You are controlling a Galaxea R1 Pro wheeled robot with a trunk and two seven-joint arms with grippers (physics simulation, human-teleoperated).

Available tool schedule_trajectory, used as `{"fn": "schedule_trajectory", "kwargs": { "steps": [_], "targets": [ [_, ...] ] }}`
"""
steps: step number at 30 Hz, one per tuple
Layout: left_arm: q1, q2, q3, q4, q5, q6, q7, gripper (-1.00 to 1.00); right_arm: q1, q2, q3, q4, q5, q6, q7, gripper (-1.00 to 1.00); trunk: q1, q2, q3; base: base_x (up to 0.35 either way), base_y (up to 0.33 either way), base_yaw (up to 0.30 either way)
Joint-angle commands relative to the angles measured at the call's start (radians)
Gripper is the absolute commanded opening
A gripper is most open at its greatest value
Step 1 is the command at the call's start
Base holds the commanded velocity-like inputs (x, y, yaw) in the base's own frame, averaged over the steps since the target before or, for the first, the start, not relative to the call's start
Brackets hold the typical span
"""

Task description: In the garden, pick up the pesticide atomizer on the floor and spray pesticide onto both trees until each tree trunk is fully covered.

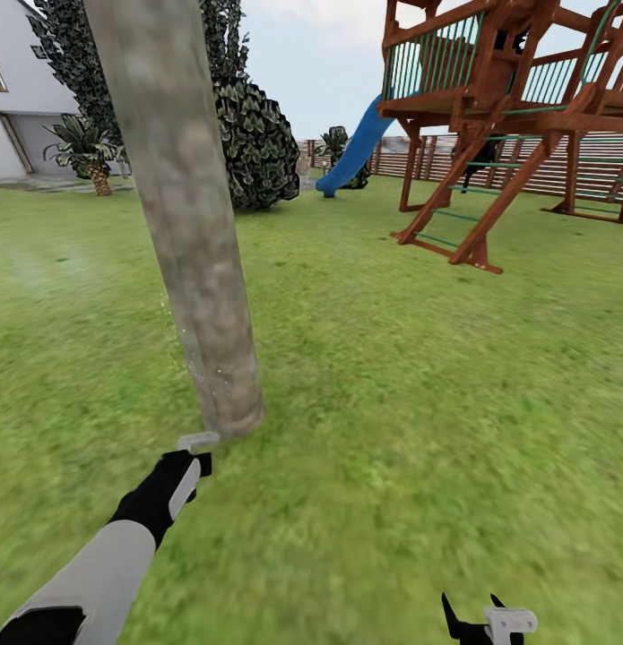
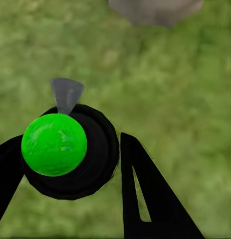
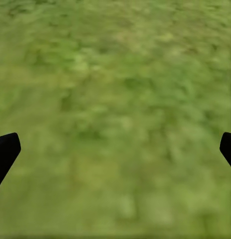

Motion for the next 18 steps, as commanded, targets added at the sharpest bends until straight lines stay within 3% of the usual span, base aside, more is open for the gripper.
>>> {"fn": "schedule_trajectory", "kwargs": {
  "steps": [1,4,8,18],
  "targets": [
    [0.002,0.006,0.000,0.000,-0.001,0.001,-0.002,-1.00,0.000,0.000,0.000,0.000,0.000,0.000,0.000,1.00,0.000,0.000,0.000,0.212,0.083,0.000],
    [0.003,0.031,0.001,0.001,-0.003,0.002,-0.004,-1.00,0.000,0.000,0.000,0.000,0.000,0.000,0.000,1.00,0.000,0.000,0.000,0.281,0.179,0.000],
    [0.004,0.029,-0.003,0.000,-0.002,0.002,-0.002,-1.00,0.000,0.000,0.000,0.000,0.000,0.000,0.000,1.00,0.000,0.000,0.000,0.232,0.180,0.000],
    [-0.006,0.017,-0.025,-0.002,-0.002,0.003,0.001,-1.00,0.000,0.000,0.000,0.000,0.000,0.000,0.000,1.00,0.000,0.000,0.000,-0.090,-0.185,0.000]
  ]
}}
